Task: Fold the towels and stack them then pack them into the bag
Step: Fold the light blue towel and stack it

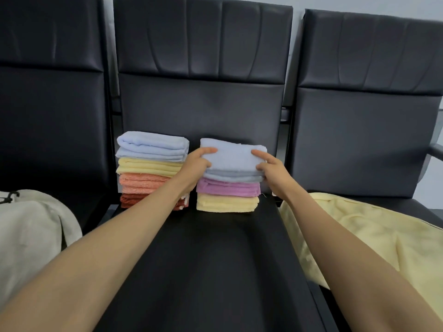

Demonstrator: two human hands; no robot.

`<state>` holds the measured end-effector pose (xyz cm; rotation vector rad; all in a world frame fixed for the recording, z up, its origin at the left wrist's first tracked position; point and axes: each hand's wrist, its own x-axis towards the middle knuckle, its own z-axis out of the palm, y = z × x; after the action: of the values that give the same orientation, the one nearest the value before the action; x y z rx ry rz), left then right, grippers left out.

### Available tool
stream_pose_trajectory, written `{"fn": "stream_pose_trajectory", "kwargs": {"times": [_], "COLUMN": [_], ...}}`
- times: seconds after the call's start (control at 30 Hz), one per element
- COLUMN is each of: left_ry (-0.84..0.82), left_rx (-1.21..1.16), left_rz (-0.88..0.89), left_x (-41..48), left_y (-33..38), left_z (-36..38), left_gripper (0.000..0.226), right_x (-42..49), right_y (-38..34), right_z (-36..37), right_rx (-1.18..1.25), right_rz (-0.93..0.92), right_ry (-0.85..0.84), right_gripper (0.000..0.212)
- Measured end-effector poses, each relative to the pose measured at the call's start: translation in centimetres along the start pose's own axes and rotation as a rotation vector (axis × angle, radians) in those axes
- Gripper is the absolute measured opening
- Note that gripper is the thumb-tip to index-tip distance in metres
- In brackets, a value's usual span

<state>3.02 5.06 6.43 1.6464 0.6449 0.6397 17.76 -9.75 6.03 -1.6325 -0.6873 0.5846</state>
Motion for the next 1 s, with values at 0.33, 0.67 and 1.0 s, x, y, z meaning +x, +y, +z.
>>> {"fn": "stream_pose_trajectory", "kwargs": {"times": [0.33, 0.67, 1.0], "left_ry": [0.013, 0.032, -0.029], "left_rx": [0.330, 1.086, 0.825], "left_rz": [-0.046, 0.301, 0.287], "left_x": [3.0, -1.2, -5.8], "left_y": [-4.7, -6.7, -2.1], "left_z": [0.5, 1.9, 2.1], "left_gripper": [0.044, 0.056, 0.069], "right_x": [4.4, -0.2, -7.1], "right_y": [4.7, 6.6, 4.6], "right_z": [2.3, 3.0, 0.5], "right_rx": [-0.434, -1.037, -0.694], "right_rz": [-0.060, -0.580, -0.218], "right_ry": [0.089, 0.256, 0.121], "right_gripper": [0.040, 0.028, 0.063]}}
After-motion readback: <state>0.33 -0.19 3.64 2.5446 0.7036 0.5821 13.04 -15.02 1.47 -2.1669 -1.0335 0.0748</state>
